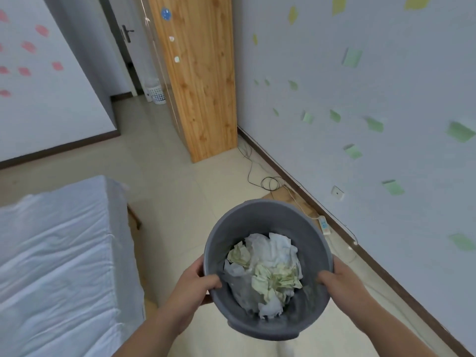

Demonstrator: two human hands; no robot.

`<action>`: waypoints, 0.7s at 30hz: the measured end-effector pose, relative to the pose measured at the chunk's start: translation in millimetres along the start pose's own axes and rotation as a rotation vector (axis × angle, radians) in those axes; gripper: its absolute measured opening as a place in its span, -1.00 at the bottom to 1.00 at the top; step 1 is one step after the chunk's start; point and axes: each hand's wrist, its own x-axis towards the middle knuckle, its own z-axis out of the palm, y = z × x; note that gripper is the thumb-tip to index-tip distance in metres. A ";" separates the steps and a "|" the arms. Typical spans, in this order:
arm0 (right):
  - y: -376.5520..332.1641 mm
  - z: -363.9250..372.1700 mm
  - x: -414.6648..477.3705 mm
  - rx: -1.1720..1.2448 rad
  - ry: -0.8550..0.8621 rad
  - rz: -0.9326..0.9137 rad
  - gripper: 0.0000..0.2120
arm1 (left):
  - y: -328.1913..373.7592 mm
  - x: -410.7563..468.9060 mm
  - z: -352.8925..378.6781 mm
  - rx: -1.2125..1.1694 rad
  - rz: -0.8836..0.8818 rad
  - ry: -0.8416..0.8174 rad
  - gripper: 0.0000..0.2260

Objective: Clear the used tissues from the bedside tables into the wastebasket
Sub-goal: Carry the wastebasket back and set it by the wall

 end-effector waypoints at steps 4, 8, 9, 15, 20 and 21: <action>-36.3 16.8 99.2 -0.055 -0.110 -0.003 -0.64 | 20.2 62.1 -19.8 -0.056 -0.057 0.108 -0.49; -88.7 40.8 205.9 -0.117 -0.259 -0.039 -0.66 | 49.0 125.5 -44.4 -0.145 -0.072 0.248 -0.45; -105.5 45.6 231.2 -0.135 -0.285 -0.051 -0.67 | 58.4 139.6 -49.4 -0.166 -0.074 0.281 -0.44; -216.5 80.7 351.1 -0.245 -0.403 -0.111 -0.74 | 114.5 203.6 -84.8 -0.257 -0.031 0.410 -0.50; -285.1 145.3 426.0 -0.338 -0.493 -0.177 -0.72 | 136.4 264.7 -143.8 -0.340 -0.017 0.522 -0.46; -292.0 156.3 437.4 -0.340 -0.490 -0.175 -0.70 | 139.3 274.9 -153.9 -0.341 -0.016 0.534 -0.46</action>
